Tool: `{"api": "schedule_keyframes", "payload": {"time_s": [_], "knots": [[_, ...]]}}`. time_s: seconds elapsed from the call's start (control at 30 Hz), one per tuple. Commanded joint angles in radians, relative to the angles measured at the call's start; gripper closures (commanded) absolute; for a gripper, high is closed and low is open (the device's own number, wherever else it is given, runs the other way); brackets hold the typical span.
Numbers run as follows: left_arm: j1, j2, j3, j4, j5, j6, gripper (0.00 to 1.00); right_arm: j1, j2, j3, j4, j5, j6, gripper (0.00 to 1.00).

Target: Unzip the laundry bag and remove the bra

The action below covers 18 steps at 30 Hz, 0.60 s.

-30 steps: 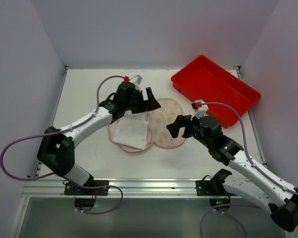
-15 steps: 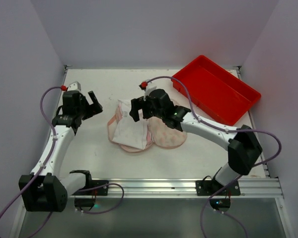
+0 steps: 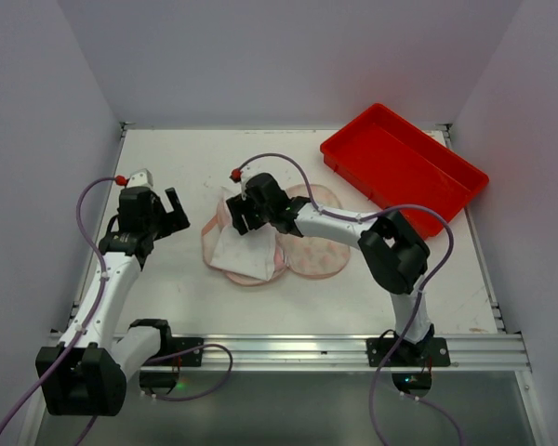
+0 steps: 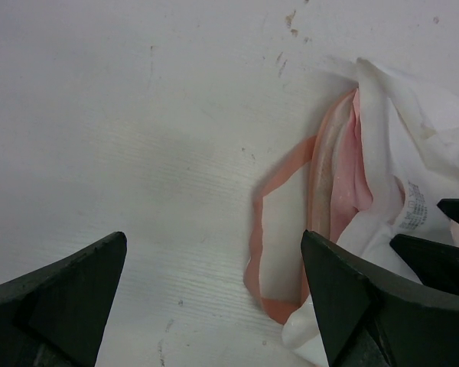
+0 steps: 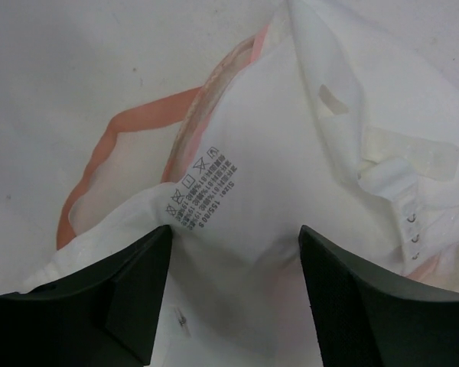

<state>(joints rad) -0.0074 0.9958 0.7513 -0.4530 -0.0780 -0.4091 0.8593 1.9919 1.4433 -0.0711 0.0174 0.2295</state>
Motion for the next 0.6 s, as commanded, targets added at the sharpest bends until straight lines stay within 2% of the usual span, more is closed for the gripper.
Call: {"api": "schedule_keyframes", "payload": {"time_s": [0.0,0.03,0.07,0.17,0.2,0.27,0.3,0.4,0.47,0.57], "knots": [[0.003,-0.003,0.003,0.034,0.02,0.027,0.0,0.007,0.024,0.034,0.065,-0.011,-0.053,0.33],[0.004,-0.003,0.0,0.036,0.02,0.027,0.0,0.007,0.022,0.026,0.065,-0.011,-0.055,0.38],[0.003,-0.005,0.0,0.036,0.02,0.027,0.0,0.007,0.019,0.017,0.1,-0.013,-0.058,0.49],[0.003,-0.006,-0.001,0.036,0.023,0.029,0.0,0.007,-0.034,-0.035,0.126,-0.013,-0.071,0.65],[0.003,-0.006,-0.001,0.037,0.026,0.029,0.0,0.006,-0.054,-0.064,0.143,-0.011,-0.078,0.74],[0.004,-0.002,-0.003,0.039,0.032,0.029,0.0,0.007,-0.108,-0.09,0.151,-0.013,-0.088,0.81],[0.004,0.0,-0.001,0.039,0.04,0.029,0.0,0.007,-0.123,-0.112,0.155,-0.011,-0.099,0.89],[0.004,0.006,0.0,0.039,0.046,0.03,0.01,0.007,-0.176,-0.136,0.152,-0.04,-0.11,0.92],[0.004,0.007,-0.003,0.039,0.049,0.03,0.01,0.007,-0.197,-0.146,0.149,-0.051,-0.111,0.99],[0.004,0.007,-0.003,0.039,0.046,0.03,0.01,0.007,-0.24,-0.147,0.139,-0.06,-0.113,1.0]]}}
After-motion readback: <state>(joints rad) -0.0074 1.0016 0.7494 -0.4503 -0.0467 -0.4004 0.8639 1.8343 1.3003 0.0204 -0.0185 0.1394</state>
